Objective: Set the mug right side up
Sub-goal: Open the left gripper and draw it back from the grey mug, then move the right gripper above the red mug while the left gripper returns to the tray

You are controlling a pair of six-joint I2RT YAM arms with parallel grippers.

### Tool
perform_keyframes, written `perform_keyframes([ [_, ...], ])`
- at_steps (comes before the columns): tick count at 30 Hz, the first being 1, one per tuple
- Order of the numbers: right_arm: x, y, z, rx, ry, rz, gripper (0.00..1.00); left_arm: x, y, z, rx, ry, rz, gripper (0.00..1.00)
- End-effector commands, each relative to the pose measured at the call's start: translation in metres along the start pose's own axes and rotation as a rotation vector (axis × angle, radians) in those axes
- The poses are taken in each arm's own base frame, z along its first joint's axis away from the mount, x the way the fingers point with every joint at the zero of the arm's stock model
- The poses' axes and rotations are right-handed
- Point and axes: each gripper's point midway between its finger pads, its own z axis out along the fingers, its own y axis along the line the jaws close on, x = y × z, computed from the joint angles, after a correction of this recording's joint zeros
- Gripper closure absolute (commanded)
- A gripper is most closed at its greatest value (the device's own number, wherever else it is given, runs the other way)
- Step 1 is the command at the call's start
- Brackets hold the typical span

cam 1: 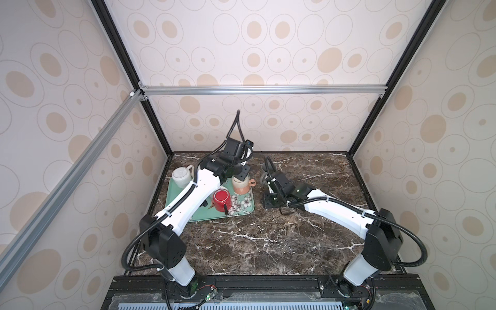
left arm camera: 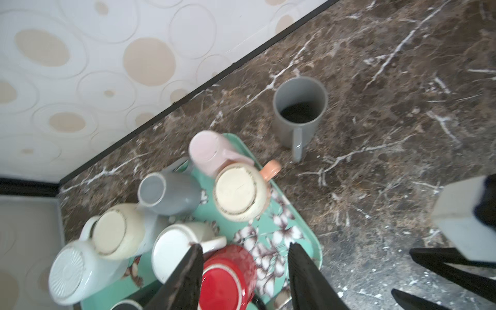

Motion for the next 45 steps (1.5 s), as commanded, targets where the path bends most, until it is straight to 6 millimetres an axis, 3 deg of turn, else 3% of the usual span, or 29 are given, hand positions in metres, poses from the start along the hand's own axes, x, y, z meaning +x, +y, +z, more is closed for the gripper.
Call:
perform_keyframes([
  [1, -0.005, 0.03, 0.011, -0.029, -0.004, -0.02, 0.54, 0.002, 0.034, -0.028, -0.078, -0.11, -0.063, 0.46],
  [8, -0.001, 0.09, 0.05, -0.083, -0.004, -0.109, 0.55, 0.099, 0.078, -0.035, -0.132, -0.017, -0.343, 0.39],
  [12, 0.014, 0.107, 0.075, -0.07, 0.052, -0.147, 0.54, 0.138, 0.069, -0.032, -0.03, -0.023, -0.526, 0.36],
  [15, 0.018, 0.109, 0.083, 0.009, 0.047, -0.203, 0.47, 0.158, 0.055, -0.026, 0.068, -0.051, -0.632, 0.35],
  [21, 0.022, 0.109, 0.101, 0.087, 0.065, -0.276, 0.44, 0.17, 0.039, -0.021, 0.143, -0.122, -0.746, 0.35],
  [29, 0.021, 0.124, 0.119, 0.064, 0.069, -0.292, 0.43, 0.183, 0.046, -0.019, 0.077, -0.113, -0.723, 0.35],
  [35, 0.021, 0.123, 0.134, 0.09, 0.075, -0.318, 0.45, 0.188, 0.048, -0.017, 0.052, -0.105, -0.709, 0.35],
  [38, 0.019, 0.117, 0.135, 0.124, 0.06, -0.335, 0.52, 0.189, 0.045, -0.014, 0.068, -0.105, -0.705, 0.35],
  [45, 0.011, 0.097, 0.124, 0.205, 0.018, -0.384, 0.83, 0.174, 0.034, -0.014, 0.161, -0.174, -0.681, 0.34],
])
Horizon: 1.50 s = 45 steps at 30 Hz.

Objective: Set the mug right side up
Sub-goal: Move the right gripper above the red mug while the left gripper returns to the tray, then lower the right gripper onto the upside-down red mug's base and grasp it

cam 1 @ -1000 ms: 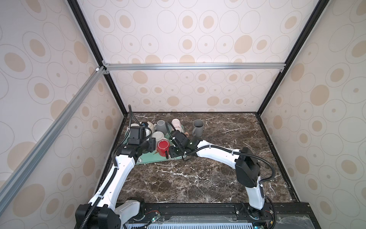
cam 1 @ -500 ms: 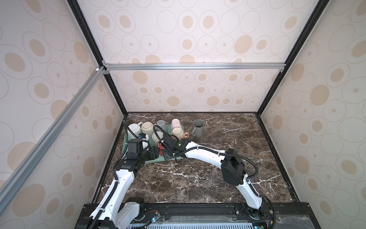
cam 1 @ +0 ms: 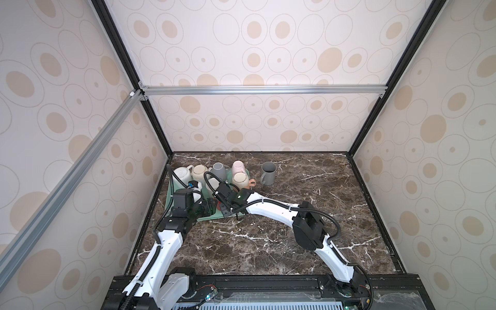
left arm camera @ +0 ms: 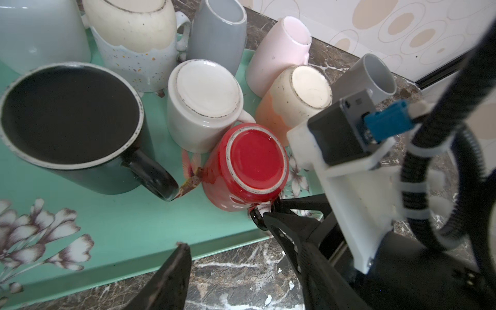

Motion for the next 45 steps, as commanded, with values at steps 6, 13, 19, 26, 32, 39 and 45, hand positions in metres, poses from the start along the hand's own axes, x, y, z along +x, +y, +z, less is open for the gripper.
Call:
perform_keyframes([
  [6, 0.016, -0.04, -0.016, 0.095, -0.008, -0.034, 0.99, -0.007, -0.019, 0.004, 0.125, -0.045, 0.009, 0.35],
  [13, 0.029, -0.067, -0.027, 0.161, -0.006, -0.021, 1.0, 0.002, -0.03, 0.011, 0.224, -0.034, -0.029, 0.4],
  [19, 0.035, -0.092, -0.029, 0.23, 0.005, -0.022, 0.87, 0.007, -0.037, 0.02, 0.271, -0.007, -0.053, 0.42],
  [26, 0.032, -0.086, -0.014, 0.208, 0.026, -0.024, 0.62, 0.011, -0.036, 0.029, 0.273, 0.021, -0.052, 0.42],
  [32, 0.035, -0.082, -0.001, 0.206, 0.034, -0.003, 0.62, 0.012, -0.043, 0.031, 0.293, 0.052, -0.034, 0.43],
  [39, 0.034, -0.08, 0.008, 0.202, 0.04, -0.007, 0.62, 0.018, -0.045, 0.038, 0.301, 0.083, -0.025, 0.43],
  [45, 0.038, -0.073, 0.018, 0.171, 0.059, -0.025, 0.7, 0.015, -0.047, 0.041, 0.306, 0.078, -0.035, 0.43],
])
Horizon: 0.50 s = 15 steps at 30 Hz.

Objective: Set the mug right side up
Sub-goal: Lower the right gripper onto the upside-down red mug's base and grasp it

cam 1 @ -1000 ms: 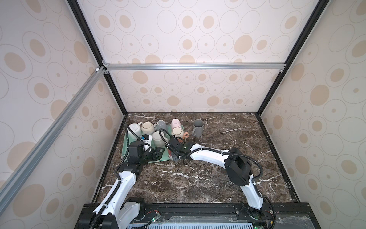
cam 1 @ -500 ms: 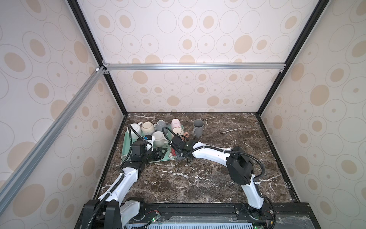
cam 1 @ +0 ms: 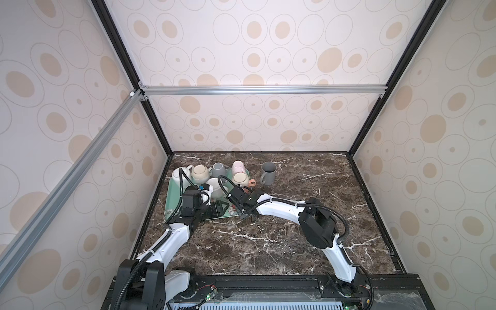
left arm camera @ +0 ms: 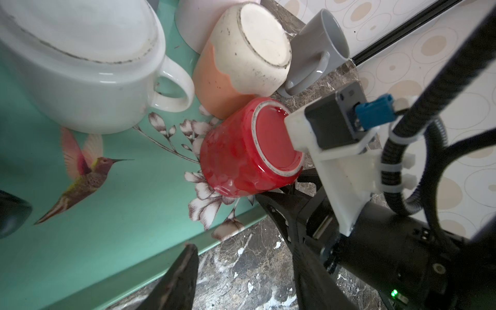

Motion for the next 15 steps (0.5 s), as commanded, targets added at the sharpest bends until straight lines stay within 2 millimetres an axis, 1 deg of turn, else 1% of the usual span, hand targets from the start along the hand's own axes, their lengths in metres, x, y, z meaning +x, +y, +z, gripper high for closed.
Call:
perform_keyframes([
  [1, -0.002, 0.005, 0.005, -0.015, 0.006, -0.011, 0.74, -0.022, -0.015, -0.002, 0.038, -0.049, 0.039, 0.43],
  [4, -0.007, 0.005, 0.0, -0.023, -0.006, -0.036, 0.85, -0.024, -0.012, -0.003, 0.024, -0.067, 0.041, 0.43],
  [9, -0.017, 0.0, -0.013, -0.015, -0.044, -0.083, 0.99, -0.026, -0.009, -0.007, 0.016, -0.136, 0.01, 0.43],
  [15, -0.026, -0.002, -0.027, -0.026, -0.093, -0.086, 1.0, -0.03, -0.008, -0.017, -0.014, -0.184, 0.027, 0.43],
])
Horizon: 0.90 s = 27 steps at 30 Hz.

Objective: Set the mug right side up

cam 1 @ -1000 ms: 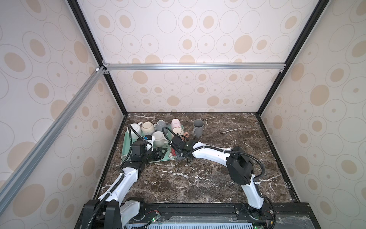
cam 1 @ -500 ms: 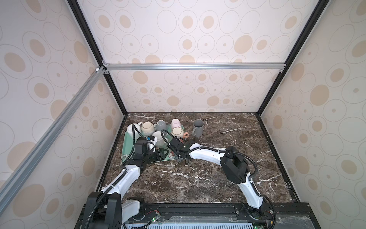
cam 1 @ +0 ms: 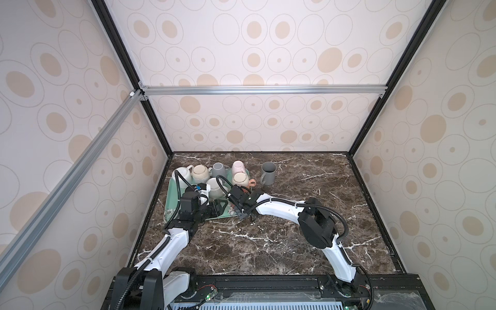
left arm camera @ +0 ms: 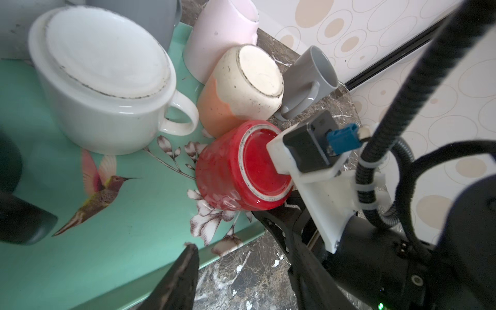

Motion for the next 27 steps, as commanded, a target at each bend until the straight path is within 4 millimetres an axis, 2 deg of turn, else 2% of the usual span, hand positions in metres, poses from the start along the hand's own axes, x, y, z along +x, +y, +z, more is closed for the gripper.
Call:
perform_keyframes([
  [1, -0.021, -0.011, -0.028, 0.009, -0.081, 0.001, 1.0, -0.017, -0.005, -0.006, -0.01, -0.064, 0.026, 0.43],
  [8, -0.031, -0.019, -0.049, 0.008, -0.155, 0.04, 1.0, -0.035, -0.015, -0.014, -0.012, -0.098, 0.036, 0.41],
  [15, -0.046, -0.011, -0.063, -0.076, -0.248, 0.116, 1.0, -0.05, -0.02, -0.028, -0.031, -0.161, 0.028, 0.35],
  [20, -0.057, -0.007, -0.076, -0.14, -0.318, 0.181, 1.0, -0.05, -0.023, -0.04, -0.027, -0.197, 0.052, 0.28],
  [24, -0.07, -0.005, -0.099, -0.209, -0.393, 0.223, 1.0, -0.052, -0.027, -0.048, 0.02, -0.262, 0.028, 0.2],
  [27, -0.076, -0.009, -0.116, -0.243, -0.437, 0.278, 1.0, -0.054, -0.04, -0.051, 0.121, -0.292, -0.004, 0.17],
])
